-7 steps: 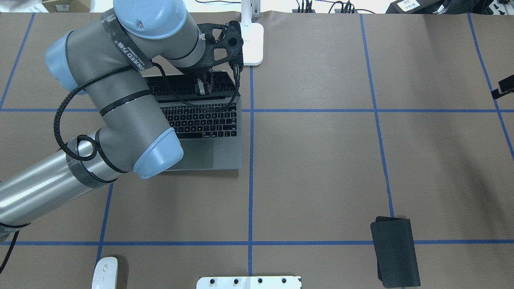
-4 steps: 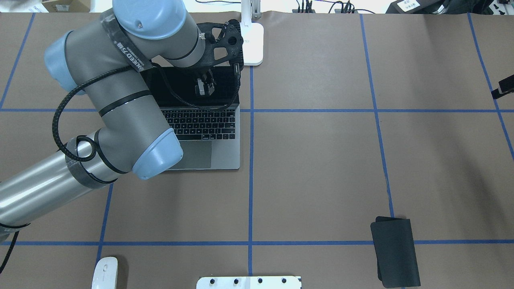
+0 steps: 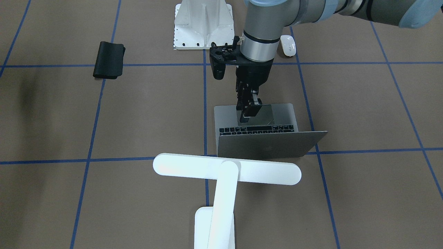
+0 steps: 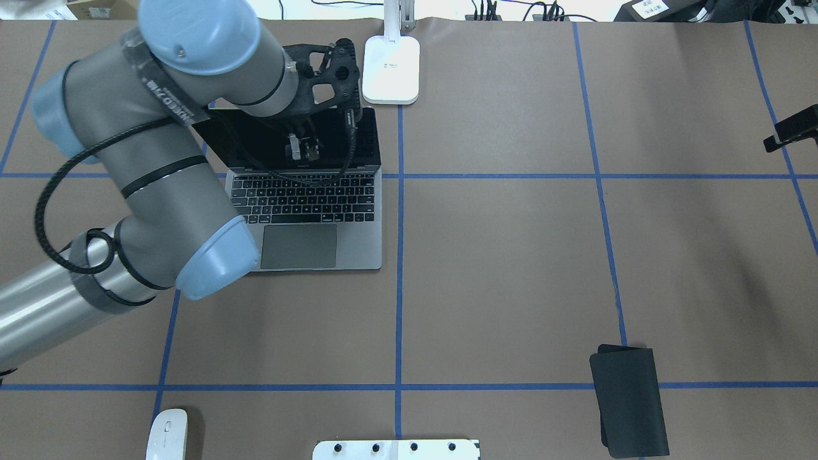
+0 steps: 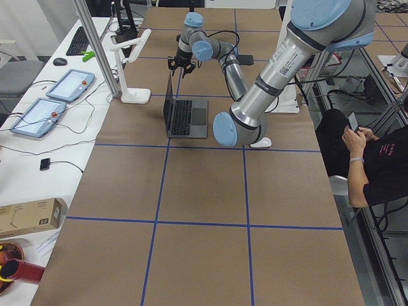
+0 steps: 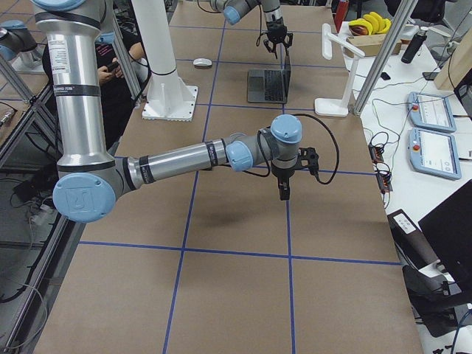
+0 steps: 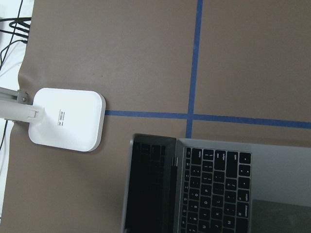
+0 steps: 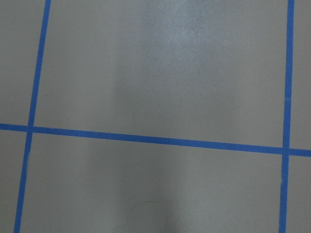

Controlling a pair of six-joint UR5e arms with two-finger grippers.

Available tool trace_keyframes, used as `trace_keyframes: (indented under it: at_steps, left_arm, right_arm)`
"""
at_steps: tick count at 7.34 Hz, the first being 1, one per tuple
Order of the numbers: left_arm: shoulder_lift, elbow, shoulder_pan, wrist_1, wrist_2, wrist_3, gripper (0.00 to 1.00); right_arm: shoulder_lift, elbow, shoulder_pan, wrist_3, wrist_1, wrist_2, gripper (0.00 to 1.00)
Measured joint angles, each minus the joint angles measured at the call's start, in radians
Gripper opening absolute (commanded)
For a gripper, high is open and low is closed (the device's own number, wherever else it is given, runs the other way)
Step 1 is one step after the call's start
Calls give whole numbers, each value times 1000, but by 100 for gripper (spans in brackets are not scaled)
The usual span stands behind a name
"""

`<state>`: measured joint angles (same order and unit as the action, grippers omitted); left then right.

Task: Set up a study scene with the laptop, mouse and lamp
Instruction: 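Release the laptop with the left gripper while the right arm reaches toward the black pad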

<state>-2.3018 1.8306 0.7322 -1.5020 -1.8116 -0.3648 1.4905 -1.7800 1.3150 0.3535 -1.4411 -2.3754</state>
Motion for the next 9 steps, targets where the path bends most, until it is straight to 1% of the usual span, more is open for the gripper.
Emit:
trace_keyframes:
  at_steps: [1, 2, 3, 5, 6, 7, 8, 9]
  left_arm:
    - [38, 39, 5, 2, -3, 2, 75]
    - [80, 79, 12, 4, -15, 12, 90]
    - [127, 115, 28, 4, -60, 38, 99]
    - [260, 177, 111, 4, -214, 87, 100]
    - [331, 200, 161, 3, -268, 98, 100]
    - [398, 213, 215, 3, -314, 110, 100]
    - [459, 214, 273, 3, -341, 119, 100]
    - [508, 210, 325, 4, -352, 123, 100]
  right_arm:
    - [-4, -15, -13, 15, -1, -35, 100]
    - [-5, -40, -29, 24, -2, -62, 100]
    - [0, -69, -46, 28, -5, -96, 100]
    - [20, -124, -102, 60, -11, -177, 99]
    - [25, -145, -154, 109, -10, -189, 97]
    - [29, -170, -213, 173, -7, -182, 94]
    - [47, -200, -269, 232, -2, -155, 94]
    - [94, -228, -317, 312, 48, -119, 94]
